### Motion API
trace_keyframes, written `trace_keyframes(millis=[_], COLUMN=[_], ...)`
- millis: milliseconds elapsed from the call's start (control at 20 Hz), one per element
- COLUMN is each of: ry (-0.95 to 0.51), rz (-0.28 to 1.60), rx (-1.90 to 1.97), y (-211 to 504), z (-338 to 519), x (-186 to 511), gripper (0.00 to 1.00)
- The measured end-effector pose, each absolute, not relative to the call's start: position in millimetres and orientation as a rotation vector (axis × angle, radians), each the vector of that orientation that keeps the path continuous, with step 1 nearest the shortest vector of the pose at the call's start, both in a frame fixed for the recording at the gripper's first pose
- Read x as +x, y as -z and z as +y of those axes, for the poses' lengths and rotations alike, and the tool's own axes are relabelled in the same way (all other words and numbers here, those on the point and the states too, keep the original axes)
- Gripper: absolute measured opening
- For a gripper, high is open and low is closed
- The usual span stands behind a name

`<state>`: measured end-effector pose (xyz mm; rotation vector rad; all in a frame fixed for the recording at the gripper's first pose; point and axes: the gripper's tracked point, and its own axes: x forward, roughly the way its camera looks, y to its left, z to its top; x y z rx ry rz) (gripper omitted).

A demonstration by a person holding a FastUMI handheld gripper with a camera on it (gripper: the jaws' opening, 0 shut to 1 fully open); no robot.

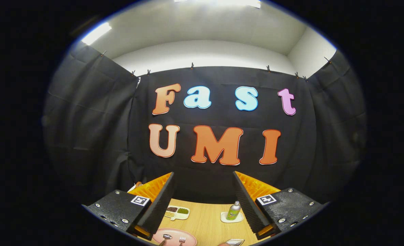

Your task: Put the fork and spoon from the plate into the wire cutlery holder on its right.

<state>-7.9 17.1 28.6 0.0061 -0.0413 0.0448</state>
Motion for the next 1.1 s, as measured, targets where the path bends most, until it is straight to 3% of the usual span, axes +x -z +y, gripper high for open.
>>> trace_keyframes(millis=[600,1100], ry=[-0.068,-0.151], rz=[0.162,0.641], rx=[0.023,0.123], y=[51.0,212.6], z=[35.2,67.5], x=[-6.3,-23.3], gripper=[0.98,0.98])
